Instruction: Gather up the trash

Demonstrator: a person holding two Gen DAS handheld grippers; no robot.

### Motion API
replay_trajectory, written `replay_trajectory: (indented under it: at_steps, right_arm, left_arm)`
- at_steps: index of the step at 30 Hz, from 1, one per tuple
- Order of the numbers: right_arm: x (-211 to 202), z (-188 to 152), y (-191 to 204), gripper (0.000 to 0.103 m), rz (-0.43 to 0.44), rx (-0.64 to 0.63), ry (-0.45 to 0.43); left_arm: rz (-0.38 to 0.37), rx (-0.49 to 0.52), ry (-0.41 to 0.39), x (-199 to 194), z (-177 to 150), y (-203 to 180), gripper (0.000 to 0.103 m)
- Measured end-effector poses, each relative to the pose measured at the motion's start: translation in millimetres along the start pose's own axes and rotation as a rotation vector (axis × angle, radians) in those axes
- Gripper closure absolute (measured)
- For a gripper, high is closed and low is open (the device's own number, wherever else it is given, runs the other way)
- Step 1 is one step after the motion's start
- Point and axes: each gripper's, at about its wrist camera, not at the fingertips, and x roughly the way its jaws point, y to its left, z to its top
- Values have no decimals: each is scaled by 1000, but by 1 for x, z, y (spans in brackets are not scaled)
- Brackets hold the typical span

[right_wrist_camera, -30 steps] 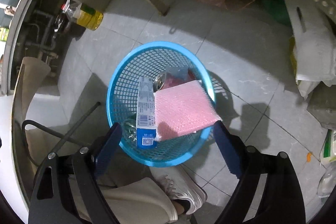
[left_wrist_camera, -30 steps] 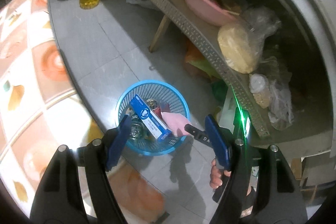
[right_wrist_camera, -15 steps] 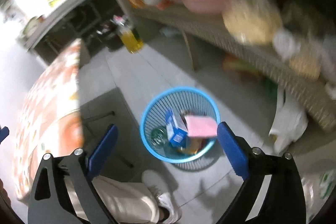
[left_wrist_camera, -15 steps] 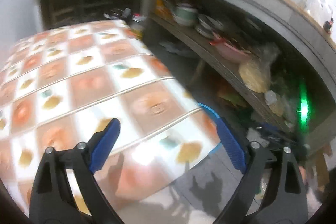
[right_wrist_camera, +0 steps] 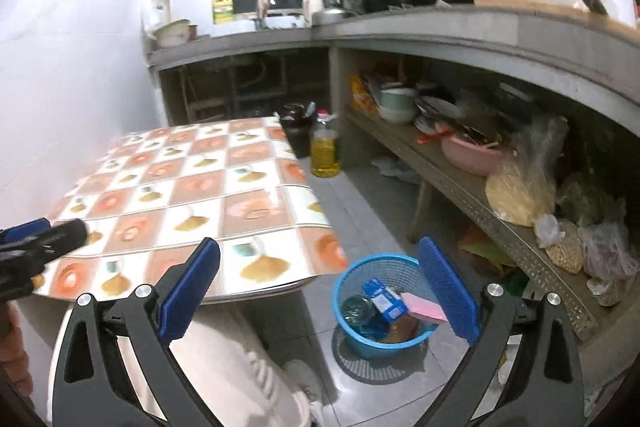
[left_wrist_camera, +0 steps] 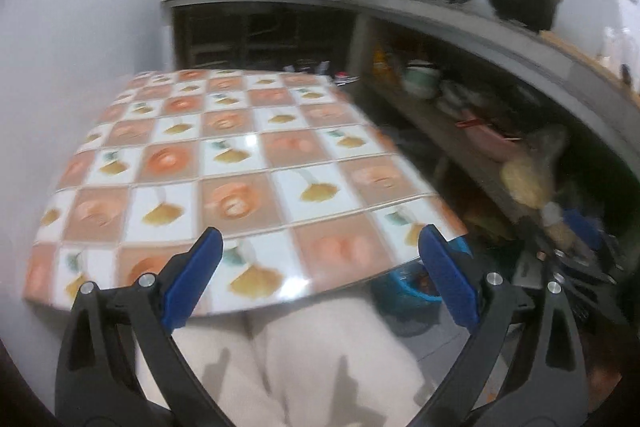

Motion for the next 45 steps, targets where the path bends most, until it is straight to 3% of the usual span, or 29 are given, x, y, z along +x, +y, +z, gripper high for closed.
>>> replay_trajectory:
  at_steps: [5, 9, 12, 17, 27, 45]
  right_arm:
    - [-19, -6, 25, 7, -23, 14, -20]
    - [-19, -21, 33, 7, -50, 33, 44]
    - [-10, -38, 35, 7, -66, 35, 140]
    - [-7, -49, 37, 7, -87, 4, 181]
    - [-6, -56, 39, 7, -79, -13, 203]
    - [-13, -66, 19, 7, -127, 66, 226]
  left_arm:
    - [151, 10, -62, -24, -2, 11, 9]
    - [249, -21, 10, -23, -11, 26, 9]
    - [267, -66, 76, -18, -25, 32, 9]
    - [305, -90, 158, -8, -45, 36, 9]
    - [350, -74, 121, -14, -43, 32, 9]
    - [338, -54, 136, -12, -42, 25, 9]
